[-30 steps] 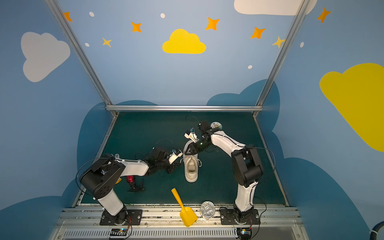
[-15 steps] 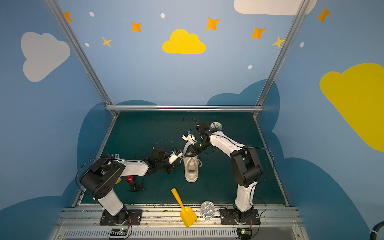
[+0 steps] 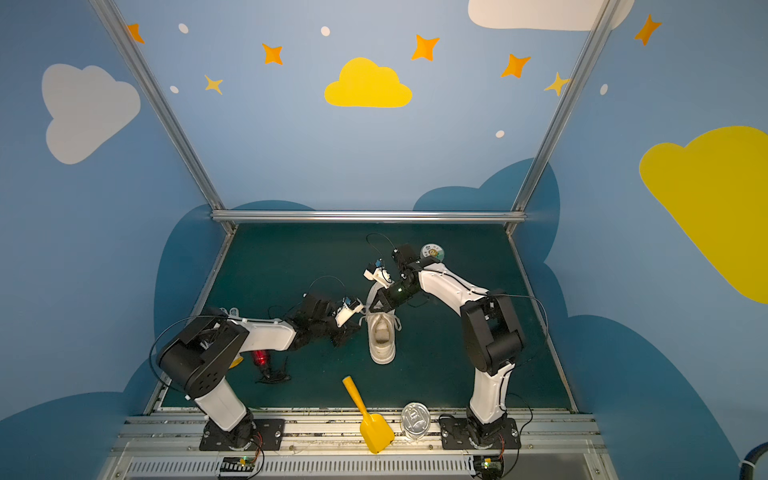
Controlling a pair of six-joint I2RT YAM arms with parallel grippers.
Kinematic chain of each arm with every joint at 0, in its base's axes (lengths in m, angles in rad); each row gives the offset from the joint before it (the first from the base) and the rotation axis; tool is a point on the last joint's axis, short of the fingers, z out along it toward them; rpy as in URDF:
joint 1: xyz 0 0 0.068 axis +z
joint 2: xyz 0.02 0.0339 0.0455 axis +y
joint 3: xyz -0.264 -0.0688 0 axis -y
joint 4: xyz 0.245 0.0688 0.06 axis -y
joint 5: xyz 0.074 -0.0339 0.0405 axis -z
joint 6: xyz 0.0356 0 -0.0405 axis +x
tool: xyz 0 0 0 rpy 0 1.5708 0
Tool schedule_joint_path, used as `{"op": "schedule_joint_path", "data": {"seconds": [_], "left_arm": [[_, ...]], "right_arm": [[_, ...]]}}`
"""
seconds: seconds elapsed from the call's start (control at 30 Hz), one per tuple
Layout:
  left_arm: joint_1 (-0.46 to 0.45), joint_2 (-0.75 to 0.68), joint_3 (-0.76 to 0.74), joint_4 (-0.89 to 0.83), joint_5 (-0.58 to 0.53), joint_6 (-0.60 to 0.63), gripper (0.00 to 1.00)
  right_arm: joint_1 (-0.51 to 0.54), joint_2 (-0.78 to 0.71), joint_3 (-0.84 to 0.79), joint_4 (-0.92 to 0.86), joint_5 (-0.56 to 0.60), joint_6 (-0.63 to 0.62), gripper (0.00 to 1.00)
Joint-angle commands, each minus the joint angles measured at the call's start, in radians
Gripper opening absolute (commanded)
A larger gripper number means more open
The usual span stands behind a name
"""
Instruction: Tie the shoes
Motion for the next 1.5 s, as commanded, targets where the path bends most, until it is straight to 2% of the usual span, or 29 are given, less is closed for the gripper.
{"op": "schedule_joint_path", "data": {"seconds": [0.0, 0.53, 0.77, 1.0, 1.47], "left_arm": [[0.009, -0.001, 0.026, -0.035, 0.04, 0.002, 0.03], [0.024, 0.041, 0.09, -0.095, 0.112, 0.01, 0.03], [0.026, 0.074, 0.145, -0.184, 0.123, 0.033, 0.03], [0.037, 0.111, 0.244, -0.296, 0.12, 0.065, 0.03], [0.067, 0.252, 0.505, -0.521, 0.194, 0.174, 0.03]], "right_arm": [[-0.005, -0.045, -0.051, 0.102, -0.084, 0.075, 0.0], [-0.09, -0.11, -0.293, 0.566, -0.362, 0.357, 0.0], [-0.102, -0.11, -0.353, 0.744, -0.421, 0.465, 0.0], [-0.104, -0.135, -0.422, 0.834, -0.437, 0.467, 0.0], [-0.107, -0.141, -0.418, 0.751, -0.48, 0.338, 0.0]]}}
